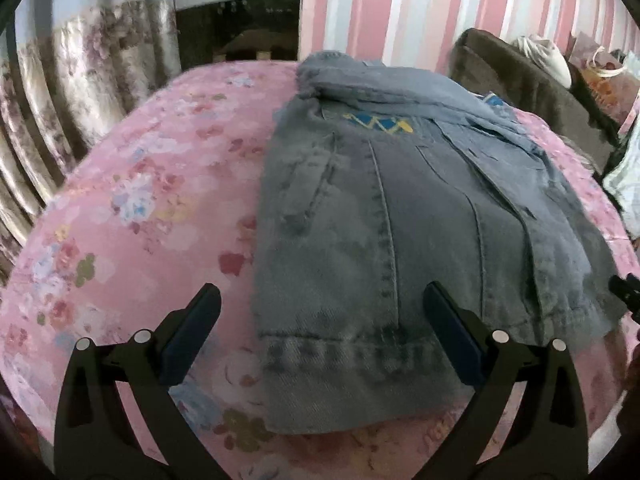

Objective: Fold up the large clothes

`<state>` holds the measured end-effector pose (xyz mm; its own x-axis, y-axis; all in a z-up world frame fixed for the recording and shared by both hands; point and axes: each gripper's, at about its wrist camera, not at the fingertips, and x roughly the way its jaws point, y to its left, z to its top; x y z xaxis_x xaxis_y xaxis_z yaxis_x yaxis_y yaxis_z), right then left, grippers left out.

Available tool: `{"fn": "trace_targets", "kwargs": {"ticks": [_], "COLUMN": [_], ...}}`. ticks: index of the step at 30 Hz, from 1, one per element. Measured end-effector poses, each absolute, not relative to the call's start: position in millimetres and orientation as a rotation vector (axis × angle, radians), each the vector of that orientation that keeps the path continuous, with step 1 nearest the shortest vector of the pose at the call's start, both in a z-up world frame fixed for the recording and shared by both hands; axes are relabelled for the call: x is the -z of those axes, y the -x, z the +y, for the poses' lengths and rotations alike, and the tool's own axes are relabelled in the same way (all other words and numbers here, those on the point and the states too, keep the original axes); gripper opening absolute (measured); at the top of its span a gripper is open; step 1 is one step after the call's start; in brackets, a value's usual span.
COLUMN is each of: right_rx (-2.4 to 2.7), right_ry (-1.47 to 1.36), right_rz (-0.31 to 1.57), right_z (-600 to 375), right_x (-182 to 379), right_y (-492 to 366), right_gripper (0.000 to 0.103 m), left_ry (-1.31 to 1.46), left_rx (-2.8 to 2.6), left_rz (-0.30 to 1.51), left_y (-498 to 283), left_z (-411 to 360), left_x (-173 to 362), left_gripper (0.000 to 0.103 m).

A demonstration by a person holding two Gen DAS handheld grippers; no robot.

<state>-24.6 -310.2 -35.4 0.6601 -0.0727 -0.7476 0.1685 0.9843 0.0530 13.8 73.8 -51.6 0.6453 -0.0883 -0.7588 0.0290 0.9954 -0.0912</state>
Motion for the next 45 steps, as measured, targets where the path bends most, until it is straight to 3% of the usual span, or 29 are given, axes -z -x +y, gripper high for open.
{"fn": "trace_targets", "kwargs": {"ticks": [32, 33, 36, 40, 42, 43, 45], "right_rx": [0.055, 0.041, -0.022, -0.037, -0.044, -0.077, -0.083], "right_ry": [-0.172, -0.157, -0.147, -0.151, -0.155, -0.175, -0.173], "right_rz": [0.91, 0.909, 0.892, 0.892, 0.885, 0.878, 0.87], "right_z": [-309.7, -306.3, -298.1, -297.2, -297.1, -297.2, -294.2], "right_x": [50.0, 50.1, 46.9, 46.3, 45.7, 45.5, 44.8], "right_y": [26.7, 27.0, 27.0, 24.8, 25.0, 24.6, 22.9], "right_gripper": [0.1, 0.095, 0.067, 0.059, 0.052, 0.035, 0.029], "left_ry": [0.105, 0.113, 0.111, 0.065, 0.071, 0.075, 0.086], "left_rx": [0.123, 0.128, 0.146, 0.159, 0.184, 0.187, 0.204], "left_rz": [0.928, 0.924, 0.919, 0.91, 0.896, 0.89, 0.891], "left_y": [-9.1, -8.6, -9.2, -9.9, -8.7, -8.7, -11.0], "left_z": [70.5, 71.4, 69.7, 64.8, 65.6, 66.9, 68.7], "left_x": [67.0, 66.7, 64.5, 62.7, 59.3, 57.7, 56.7], "left_gripper": [0.099, 0.097, 0.082, 0.07, 0.053, 0.033, 0.027]}}
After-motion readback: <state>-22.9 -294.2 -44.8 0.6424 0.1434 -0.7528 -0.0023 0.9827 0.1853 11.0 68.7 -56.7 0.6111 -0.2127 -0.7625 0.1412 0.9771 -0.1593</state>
